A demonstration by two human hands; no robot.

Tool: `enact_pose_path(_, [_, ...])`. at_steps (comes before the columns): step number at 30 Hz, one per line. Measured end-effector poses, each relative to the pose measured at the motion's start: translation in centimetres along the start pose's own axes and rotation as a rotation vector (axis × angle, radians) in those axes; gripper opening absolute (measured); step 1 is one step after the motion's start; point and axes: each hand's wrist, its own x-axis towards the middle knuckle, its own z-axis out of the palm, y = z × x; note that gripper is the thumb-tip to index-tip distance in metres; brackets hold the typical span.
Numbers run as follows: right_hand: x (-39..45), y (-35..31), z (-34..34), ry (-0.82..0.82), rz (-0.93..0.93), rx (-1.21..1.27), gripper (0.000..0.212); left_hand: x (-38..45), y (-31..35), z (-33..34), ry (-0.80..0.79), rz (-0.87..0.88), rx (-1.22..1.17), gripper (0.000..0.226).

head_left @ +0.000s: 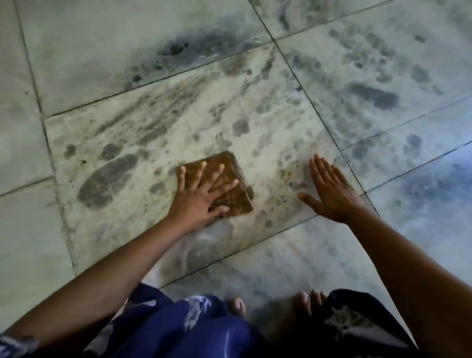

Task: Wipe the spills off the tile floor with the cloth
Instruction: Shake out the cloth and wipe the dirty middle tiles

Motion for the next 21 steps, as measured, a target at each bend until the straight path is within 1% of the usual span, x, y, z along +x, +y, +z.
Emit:
enact_pose_path(3, [-0.7,0.8,1.2,-0.004,0.026,0.017,0.111,4.7,1.4,-1.9,-0.017,-0.12,-0.055,0.059])
enact_pose_path(4, [-0.7,1.2,1.5,0.002,0.029,0.027,0.114,6.4,2.7,-2.5,-0.02,-0.135,-0.066,0.058])
enact_pose_path(6, [-0.8,1.3,1.8,0.013,0.017,0.061,0.113,8.6,5.0,-3.1,-0.005,-0.145,-0.075,0.058])
enact_pose_path(8, [-0.8,1.4,2.1,0.035,0.005,0.088,0.104,9.3,7.4,-3.1,0.011,-0.127,-0.082,0.06])
enact_pose_path(10, [-0.8,1.6,2.5,0.069,-0.002,0.121,0.098,8.2,9.2,-2.4,0.016,-0.067,-0.062,0.061])
enact_pose_path(12, [-0.8,1.8,2.9,0.089,-0.002,0.124,0.096,6.3,9.2,-1.4,0.028,0.026,0.003,0.058])
enact_pose_path(14, [-0.8,1.9,3.3,0.091,-0.013,0.131,0.095,5.0,7.8,-0.7,0.046,0.056,0.027,0.058])
enact_pose_path(16, [-0.8,1.9,3.5,0.105,-0.024,0.142,0.093,5.2,6.1,-0.9,0.035,-0.01,0.0,0.063])
enact_pose_path(18, [-0.8,2.2,3.5,0.112,-0.044,0.158,0.092,7.3,5.7,-1.8,0.005,-0.118,-0.066,0.067])
enact_pose_path(20, [-0.7,2.7,3.3,0.096,-0.084,0.154,0.094,10.0,7.0,-3.0,-0.007,-0.201,-0.102,0.068])
enact_pose_path(21, [-0.7,3.0,3.1,0.09,-0.103,0.137,0.096,11.2,8.1,-3.3,-0.005,-0.214,-0.093,0.068])
